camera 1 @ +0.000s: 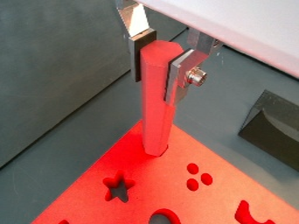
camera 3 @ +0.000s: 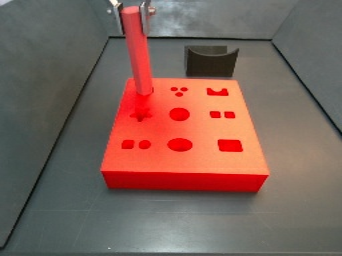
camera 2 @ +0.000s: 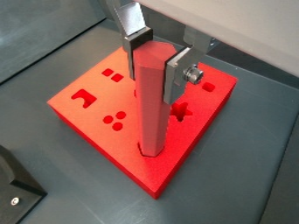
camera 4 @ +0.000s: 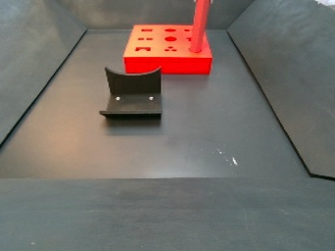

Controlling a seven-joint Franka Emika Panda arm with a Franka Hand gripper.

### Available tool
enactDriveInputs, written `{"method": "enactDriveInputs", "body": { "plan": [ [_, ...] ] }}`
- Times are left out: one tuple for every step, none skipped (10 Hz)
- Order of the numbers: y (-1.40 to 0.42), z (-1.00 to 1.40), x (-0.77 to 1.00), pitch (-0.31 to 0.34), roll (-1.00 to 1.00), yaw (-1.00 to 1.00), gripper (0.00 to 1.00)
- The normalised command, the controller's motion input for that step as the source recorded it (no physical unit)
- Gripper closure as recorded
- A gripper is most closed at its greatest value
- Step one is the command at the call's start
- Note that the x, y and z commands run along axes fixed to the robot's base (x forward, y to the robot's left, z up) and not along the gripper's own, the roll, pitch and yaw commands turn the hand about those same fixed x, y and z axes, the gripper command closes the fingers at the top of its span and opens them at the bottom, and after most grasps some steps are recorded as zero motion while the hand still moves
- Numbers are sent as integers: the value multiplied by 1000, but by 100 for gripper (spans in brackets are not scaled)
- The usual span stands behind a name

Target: Insert the hexagon object.

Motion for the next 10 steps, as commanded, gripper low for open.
{"method": "enactDriveInputs", "body": {
  "plan": [
    [0, -317, 71, 46, 80, 34, 100],
    [17, 0, 0, 0, 0, 0, 100],
    [0, -426, 0, 0, 41, 43, 100],
    [43, -849, 0, 113, 104, 97, 100],
    [117, -863, 31, 121, 23, 280, 100],
    [117, -920, 231, 99, 0, 463, 100],
    [97, -911, 271, 93, 0, 554, 100],
    [80, -966, 349, 77, 0, 523, 100],
    [17, 0, 0, 0, 0, 0, 100],
    [0, 0, 0, 0, 0, 0, 100]
  ]
}}
